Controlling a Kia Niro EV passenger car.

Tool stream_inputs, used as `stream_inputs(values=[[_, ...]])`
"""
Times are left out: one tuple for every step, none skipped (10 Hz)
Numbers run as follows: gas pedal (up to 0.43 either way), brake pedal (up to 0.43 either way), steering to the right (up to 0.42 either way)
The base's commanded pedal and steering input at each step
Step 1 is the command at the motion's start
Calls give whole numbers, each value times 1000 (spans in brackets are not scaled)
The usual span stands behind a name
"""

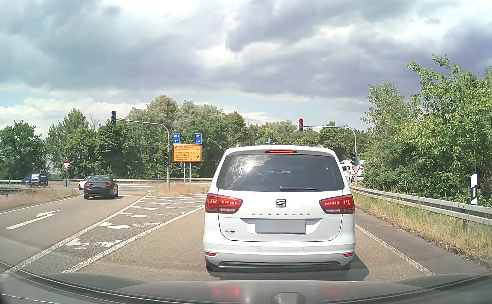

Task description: Follow the waypoints while adhering to traffic rules and regulations

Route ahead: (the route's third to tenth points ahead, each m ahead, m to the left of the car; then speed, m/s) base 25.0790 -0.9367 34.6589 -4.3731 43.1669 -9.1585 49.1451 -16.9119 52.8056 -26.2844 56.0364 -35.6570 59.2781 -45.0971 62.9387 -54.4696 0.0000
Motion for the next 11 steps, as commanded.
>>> stream_inputs(values=[[0,311,10],[0,311,10],[0,311,10],[0,311,10],[0,311,10],[0,311,10],[0,311,10],[0,311,10],[0,311,10],[0,311,10],[0,311,10]])
